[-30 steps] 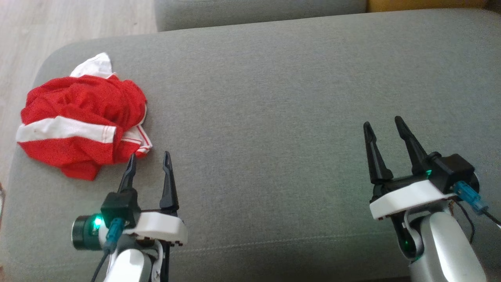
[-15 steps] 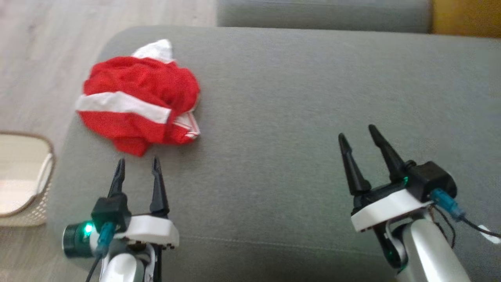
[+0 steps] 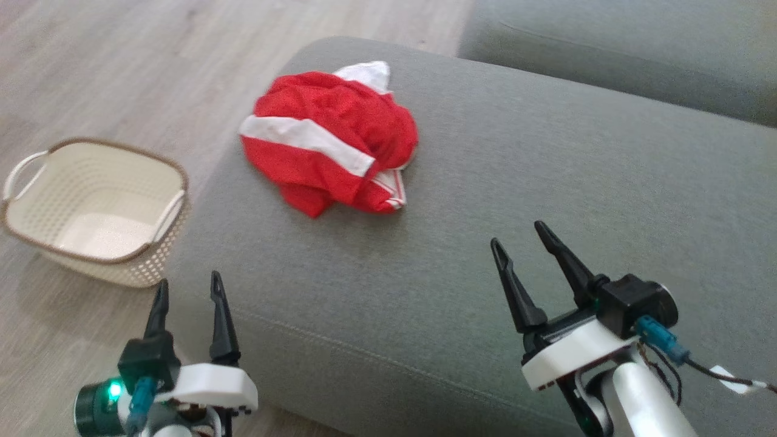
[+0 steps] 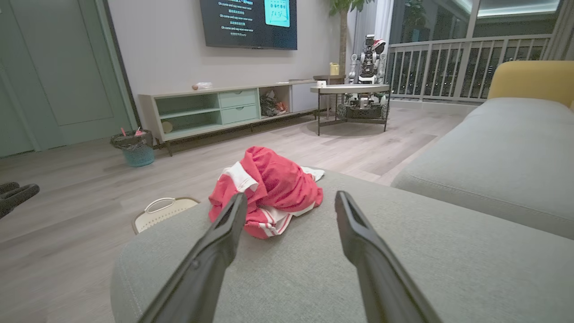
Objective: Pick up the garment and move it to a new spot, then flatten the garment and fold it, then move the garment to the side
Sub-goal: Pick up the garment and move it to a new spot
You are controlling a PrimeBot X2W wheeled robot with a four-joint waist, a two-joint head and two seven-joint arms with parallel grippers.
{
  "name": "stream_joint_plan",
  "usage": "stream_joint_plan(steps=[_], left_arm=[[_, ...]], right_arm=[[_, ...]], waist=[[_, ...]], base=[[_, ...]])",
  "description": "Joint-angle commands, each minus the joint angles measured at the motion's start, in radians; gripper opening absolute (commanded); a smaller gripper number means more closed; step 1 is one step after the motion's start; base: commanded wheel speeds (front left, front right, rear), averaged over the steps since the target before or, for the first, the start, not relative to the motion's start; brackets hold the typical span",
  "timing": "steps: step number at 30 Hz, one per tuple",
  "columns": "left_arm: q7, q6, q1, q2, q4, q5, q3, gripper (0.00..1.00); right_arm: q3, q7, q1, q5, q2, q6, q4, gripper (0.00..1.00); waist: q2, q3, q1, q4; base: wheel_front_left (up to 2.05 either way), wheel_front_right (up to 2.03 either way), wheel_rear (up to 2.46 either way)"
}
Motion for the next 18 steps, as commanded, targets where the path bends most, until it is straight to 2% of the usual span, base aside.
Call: stream_joint_plan(steps=[1,18], left_arm=[[-0.008,-0.002,-0.027,-0.003,-0.040,0.016,0.033,1.00],[-0.008,0.000,-0.003,-0.006,-0.084,0.025,0.061,1.00]], right_arm=[[0.025,-0.009,-0.017,0.006,-0.002,0.000,-0.032,1.00],[0.050,-0.009,-0.032,0.020,-0.002,0.000,-0.019,1.00]], waist=[[0.0000,-0.014,0.0000,0.044],[0.0000,-0.016,0.0000,0.054]], base=[[0.00,0.00,0.00],[0.00,0.00,0.00]])
